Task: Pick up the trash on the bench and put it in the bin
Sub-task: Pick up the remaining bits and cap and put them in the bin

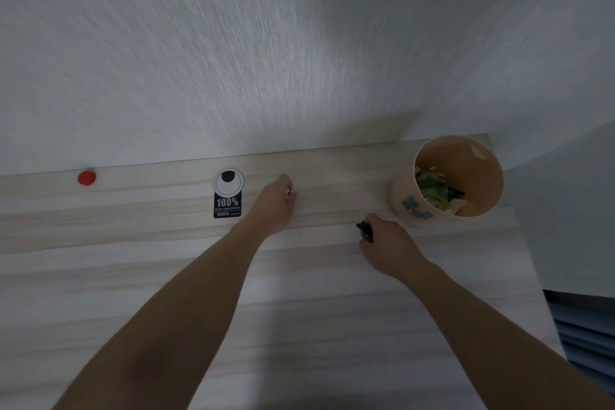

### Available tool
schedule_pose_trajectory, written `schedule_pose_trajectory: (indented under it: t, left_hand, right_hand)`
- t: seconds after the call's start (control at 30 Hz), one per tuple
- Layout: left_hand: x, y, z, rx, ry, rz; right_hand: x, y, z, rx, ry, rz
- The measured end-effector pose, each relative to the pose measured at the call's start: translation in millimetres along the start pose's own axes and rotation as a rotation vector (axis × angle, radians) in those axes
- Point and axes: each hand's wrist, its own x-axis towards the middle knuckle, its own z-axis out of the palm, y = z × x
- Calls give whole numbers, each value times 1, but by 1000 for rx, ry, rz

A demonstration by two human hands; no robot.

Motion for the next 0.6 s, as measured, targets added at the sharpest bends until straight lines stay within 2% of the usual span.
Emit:
schedule_pose_trajectory:
  t: [0.5,0.6]
  left_hand:
    - [-112,-50,-70,26,78,90]
    - [-135,-59,-80,9,134,89]
  right_hand:
    - [-72,-60,10,-92,132,-33]
    - [-90,-71,19,-101,159,-53]
